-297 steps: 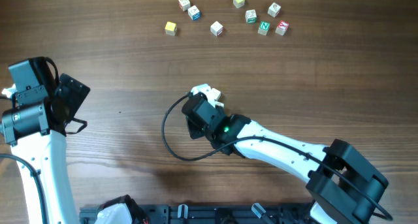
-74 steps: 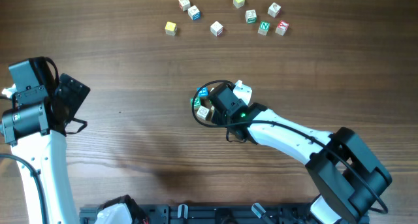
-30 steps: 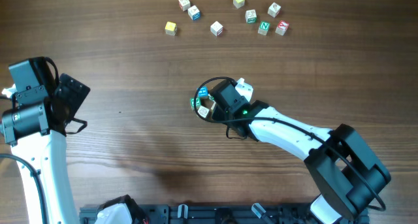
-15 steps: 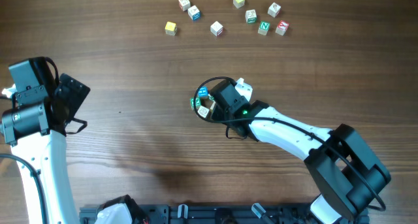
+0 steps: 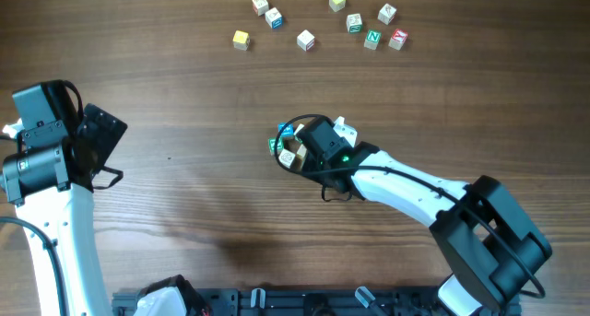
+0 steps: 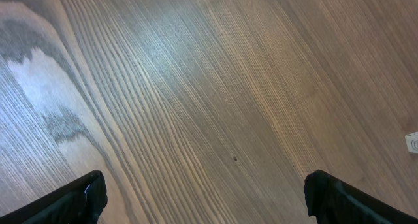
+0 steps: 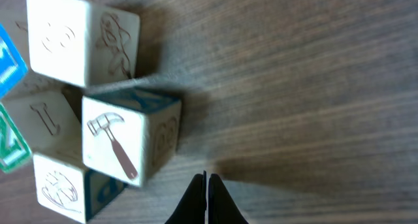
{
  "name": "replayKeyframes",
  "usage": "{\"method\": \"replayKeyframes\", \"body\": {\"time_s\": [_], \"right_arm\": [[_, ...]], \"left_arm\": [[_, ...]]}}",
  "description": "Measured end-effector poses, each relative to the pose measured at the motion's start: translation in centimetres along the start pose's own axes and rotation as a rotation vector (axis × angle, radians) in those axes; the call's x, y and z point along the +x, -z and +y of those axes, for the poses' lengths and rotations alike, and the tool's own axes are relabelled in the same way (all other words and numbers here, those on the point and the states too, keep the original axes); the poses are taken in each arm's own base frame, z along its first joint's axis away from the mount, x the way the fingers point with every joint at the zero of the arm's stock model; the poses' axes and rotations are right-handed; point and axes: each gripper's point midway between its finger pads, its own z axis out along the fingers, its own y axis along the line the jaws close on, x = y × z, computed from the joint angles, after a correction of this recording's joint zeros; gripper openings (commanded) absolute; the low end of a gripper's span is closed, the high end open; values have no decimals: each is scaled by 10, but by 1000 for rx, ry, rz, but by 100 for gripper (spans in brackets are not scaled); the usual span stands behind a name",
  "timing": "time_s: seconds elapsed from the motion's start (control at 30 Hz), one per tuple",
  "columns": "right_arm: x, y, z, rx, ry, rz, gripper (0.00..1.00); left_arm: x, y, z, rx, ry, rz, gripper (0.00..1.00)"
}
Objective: Form a circle
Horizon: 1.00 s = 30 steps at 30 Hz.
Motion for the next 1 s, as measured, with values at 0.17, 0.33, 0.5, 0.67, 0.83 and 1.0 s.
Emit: {"method": "replayKeyframes", "body": {"time_s": [0.17, 0.33, 0.5, 0.67, 0.83, 1.0], "right_arm": [[11, 4, 11, -29, 39, 8, 5], [23, 10, 28, -80, 98, 13, 5], [27, 18, 51, -165, 154, -7, 5], [29, 19, 57, -186, 193, -14, 5], [34, 9, 63, -205, 224, -6, 5], [37, 3, 62, -202, 229, 12, 5]], "left_arm": [[0, 0, 0, 0, 0, 0, 100], [0, 0, 0, 0, 0, 0, 100], [0, 0, 0, 0, 0, 0, 100], [0, 0, 0, 0, 0, 0, 100], [0, 0, 0, 0, 0, 0, 100], [0, 0, 0, 0, 0, 0, 100]]}}
